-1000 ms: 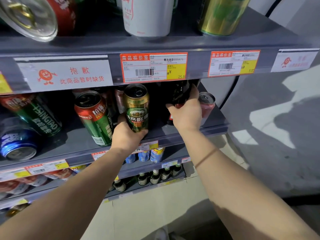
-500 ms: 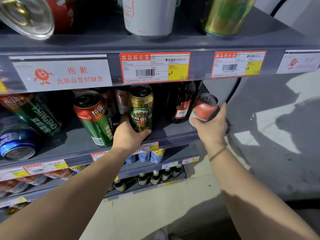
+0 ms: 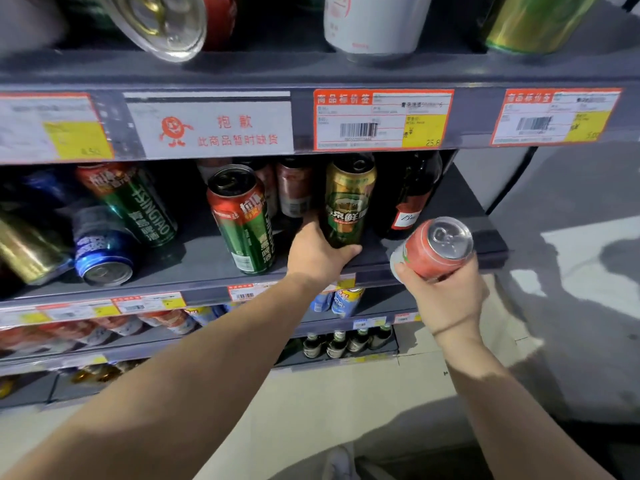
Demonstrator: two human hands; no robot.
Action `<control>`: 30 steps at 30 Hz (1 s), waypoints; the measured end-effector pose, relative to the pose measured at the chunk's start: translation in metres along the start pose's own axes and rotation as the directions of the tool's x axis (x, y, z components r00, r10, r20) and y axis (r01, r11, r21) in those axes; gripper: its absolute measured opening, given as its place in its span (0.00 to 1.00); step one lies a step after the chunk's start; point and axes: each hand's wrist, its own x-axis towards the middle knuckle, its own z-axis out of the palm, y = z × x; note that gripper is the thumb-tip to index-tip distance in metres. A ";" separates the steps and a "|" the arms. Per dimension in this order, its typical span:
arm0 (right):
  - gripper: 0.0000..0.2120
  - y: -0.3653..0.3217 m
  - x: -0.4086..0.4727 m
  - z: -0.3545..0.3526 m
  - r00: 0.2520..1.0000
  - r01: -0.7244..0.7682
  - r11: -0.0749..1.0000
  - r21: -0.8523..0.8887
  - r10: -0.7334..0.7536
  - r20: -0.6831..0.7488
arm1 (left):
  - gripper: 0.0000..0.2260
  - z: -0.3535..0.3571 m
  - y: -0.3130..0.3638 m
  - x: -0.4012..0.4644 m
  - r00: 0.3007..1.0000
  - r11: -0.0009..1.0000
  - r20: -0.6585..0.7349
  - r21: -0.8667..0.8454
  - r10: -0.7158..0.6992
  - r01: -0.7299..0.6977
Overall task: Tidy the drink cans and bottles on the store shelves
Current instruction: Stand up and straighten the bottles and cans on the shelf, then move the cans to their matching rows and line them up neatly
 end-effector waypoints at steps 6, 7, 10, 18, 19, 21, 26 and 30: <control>0.32 -0.045 -0.055 0.039 0.952 0.088 0.996 -0.022 -0.078 0.297 | 0.31 -0.060 -0.040 -0.062 0.951 0.946 0.090 -0.169 0.295 -0.277; 0.33 -0.053 -0.063 0.049 0.939 0.099 0.995 -0.012 -0.089 0.333 | 0.33 -0.074 -0.047 -0.068 0.922 0.929 0.139 -0.138 0.360 -0.342; 0.33 -0.078 -0.092 0.081 0.902 0.155 0.988 0.012 -0.147 0.407 | 0.36 -0.108 -0.059 -0.074 0.868 0.883 0.163 -0.095 0.469 -0.459; 0.37 -0.108 -0.109 0.123 0.884 0.048 0.981 0.188 -0.129 0.450 | 0.28 -0.176 -0.097 -0.078 0.938 0.954 -0.208 -0.055 0.277 -0.294; 0.39 -0.109 -0.102 0.130 0.903 0.035 0.995 0.091 -0.071 0.424 | 0.27 -0.179 -0.098 -0.074 0.943 0.964 -0.227 -0.057 0.242 -0.261; 0.39 -0.110 -0.089 0.146 0.888 0.044 0.993 -0.109 0.011 0.459 | 0.24 -0.181 -0.100 -0.064 0.951 0.981 -0.255 -0.038 0.175 -0.191; 0.28 -0.102 -0.070 0.171 0.903 0.052 0.991 -0.125 0.007 0.429 | 0.22 -0.173 -0.097 -0.043 0.963 0.997 -0.263 0.066 0.064 -0.048; 0.25 -0.095 -0.070 0.149 0.969 0.026 0.996 0.084 -0.046 0.243 | 0.22 -0.154 -0.089 -0.021 0.978 0.992 -0.210 0.123 -0.011 0.038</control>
